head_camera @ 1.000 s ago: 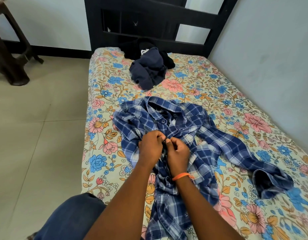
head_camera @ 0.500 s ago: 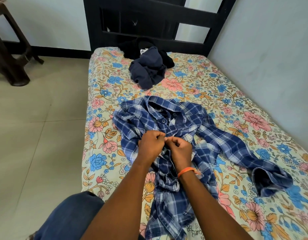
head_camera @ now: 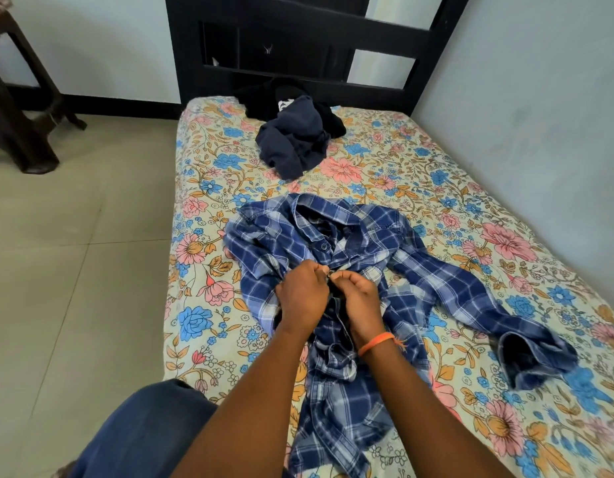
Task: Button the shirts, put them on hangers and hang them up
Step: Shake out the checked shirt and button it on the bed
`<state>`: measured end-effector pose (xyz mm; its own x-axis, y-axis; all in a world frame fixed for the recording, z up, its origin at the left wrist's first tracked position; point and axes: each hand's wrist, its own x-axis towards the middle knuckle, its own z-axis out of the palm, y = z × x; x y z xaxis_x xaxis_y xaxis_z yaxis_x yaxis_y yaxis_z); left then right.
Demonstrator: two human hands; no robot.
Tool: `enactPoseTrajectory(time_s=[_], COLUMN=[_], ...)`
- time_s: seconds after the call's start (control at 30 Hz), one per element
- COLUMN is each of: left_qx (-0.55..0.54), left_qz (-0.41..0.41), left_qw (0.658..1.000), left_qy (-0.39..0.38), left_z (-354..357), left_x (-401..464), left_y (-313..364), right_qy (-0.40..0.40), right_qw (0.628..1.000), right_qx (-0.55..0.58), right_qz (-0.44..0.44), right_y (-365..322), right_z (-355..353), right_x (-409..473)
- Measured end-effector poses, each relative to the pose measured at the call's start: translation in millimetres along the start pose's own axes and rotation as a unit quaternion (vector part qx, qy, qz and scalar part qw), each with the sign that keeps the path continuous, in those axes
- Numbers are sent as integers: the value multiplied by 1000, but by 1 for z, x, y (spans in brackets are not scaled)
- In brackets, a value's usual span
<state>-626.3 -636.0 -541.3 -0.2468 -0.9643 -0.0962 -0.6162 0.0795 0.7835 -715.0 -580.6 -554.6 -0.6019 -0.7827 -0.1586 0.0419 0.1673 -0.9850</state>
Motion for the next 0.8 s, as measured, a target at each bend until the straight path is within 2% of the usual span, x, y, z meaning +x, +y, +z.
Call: enactPoseTrajectory(time_s=[0.07, 0.13, 0.2, 0.27, 0.33, 0.4, 0.47, 0.53, 0.6, 0.7, 0.77, 0.8], left_qx=[51, 112, 106, 75, 74, 69, 68, 37, -111, -288, -373, -405], left_qz=[28, 57, 58, 62, 29, -73, -180, -192, -150, -81, -4, 30], left_qw=[998, 991, 992, 991, 982, 971, 964, 970, 977, 953, 927, 909], left_qy=[15, 35, 42, 90, 170, 215, 183, 143, 106, 39, -44, -89], left_z=[1, -1, -7, -17, -30, -46, -59, -65, -68, -70, -75, -77], left_x=[2, 4, 5, 8, 15, 26, 33, 37, 38, 30, 21, 17], left_y=[-4, -11, -14, -16, -20, -29, -39, -44, -39, -15, 3, 8], right_qy=[7, 51, 95, 125, 144, 140, 96, 29, -45, -184, -195, -151], right_qw=[997, 984, 971, 964, 947, 919, 902, 909, 920, 913, 908, 919], right_qx=[-78, -171, -214, -224, -254, -303, -323, -313, -302, -288, -275, -264], right_qz=[-15, -29, -39, -75, -137, -212, -270, -273, -245, -224, -249, -249], right_y=[0, -1, -5, -10, -14, -18, -20, -21, -23, -34, -35, -36], right_z=[-3, -1, 5, 11, 18, 27, 37, 45, 49, 52, 47, 43], right_x=[4, 6, 7, 7, 7, 8, 9, 11, 14, 12, 12, 11])
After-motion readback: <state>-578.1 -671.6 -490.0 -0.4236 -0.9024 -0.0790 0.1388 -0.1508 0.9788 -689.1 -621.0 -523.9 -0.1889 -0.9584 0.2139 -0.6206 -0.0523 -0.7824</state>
